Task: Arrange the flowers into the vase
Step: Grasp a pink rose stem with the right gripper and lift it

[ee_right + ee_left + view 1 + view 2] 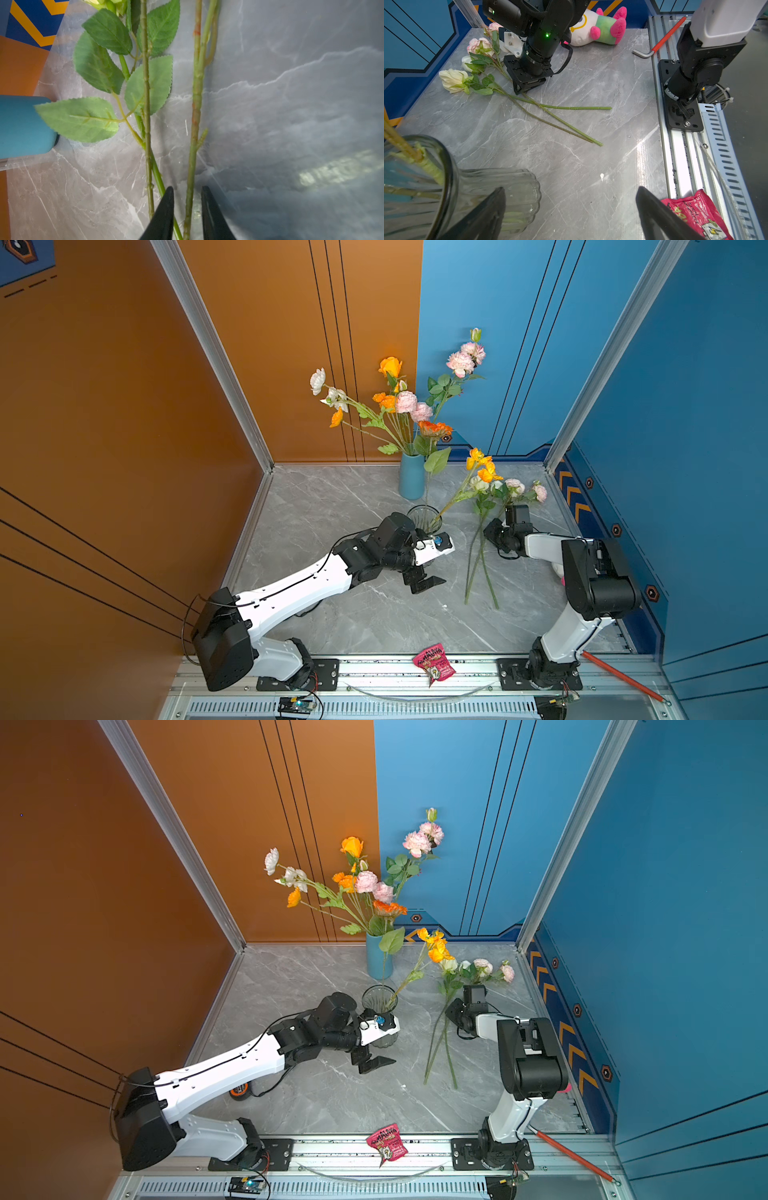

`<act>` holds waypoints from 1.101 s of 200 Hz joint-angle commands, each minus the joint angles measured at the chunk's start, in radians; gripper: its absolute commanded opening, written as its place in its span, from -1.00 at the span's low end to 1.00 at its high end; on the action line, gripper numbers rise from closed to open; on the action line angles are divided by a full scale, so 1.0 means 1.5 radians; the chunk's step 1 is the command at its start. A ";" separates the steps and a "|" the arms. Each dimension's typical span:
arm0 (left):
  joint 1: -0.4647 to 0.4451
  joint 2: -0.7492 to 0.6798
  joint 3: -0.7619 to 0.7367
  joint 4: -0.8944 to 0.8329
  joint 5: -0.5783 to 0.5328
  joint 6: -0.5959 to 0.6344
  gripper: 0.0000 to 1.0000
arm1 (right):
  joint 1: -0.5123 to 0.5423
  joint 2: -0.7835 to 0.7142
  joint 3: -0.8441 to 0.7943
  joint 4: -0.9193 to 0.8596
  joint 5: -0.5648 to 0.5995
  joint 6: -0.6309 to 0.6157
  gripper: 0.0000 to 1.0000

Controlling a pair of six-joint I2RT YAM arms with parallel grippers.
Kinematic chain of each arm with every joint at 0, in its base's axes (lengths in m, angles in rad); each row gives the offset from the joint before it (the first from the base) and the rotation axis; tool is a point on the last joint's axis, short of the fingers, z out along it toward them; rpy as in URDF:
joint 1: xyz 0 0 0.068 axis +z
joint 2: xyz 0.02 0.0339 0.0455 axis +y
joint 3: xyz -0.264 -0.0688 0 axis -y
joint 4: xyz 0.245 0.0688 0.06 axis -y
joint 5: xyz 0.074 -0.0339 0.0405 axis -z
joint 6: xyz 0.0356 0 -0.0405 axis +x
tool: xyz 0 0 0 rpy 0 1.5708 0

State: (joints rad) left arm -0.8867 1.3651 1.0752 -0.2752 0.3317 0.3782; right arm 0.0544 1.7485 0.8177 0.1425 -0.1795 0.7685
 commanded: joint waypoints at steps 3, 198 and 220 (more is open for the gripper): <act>-0.009 -0.007 0.015 -0.013 -0.007 0.010 0.96 | 0.004 0.015 0.014 -0.007 0.012 0.006 -0.60; 0.060 -0.094 0.007 -0.019 0.033 0.040 0.96 | 0.008 -0.472 -0.061 -0.222 0.153 -0.027 -1.00; 0.113 -0.123 0.003 0.001 0.091 0.026 0.96 | 0.015 -0.566 -0.011 -0.286 0.199 -0.073 -1.00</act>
State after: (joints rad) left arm -0.7876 1.2324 1.0752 -0.2893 0.3595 0.4229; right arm 0.0631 1.0180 0.7322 -0.1257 -0.0101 0.7464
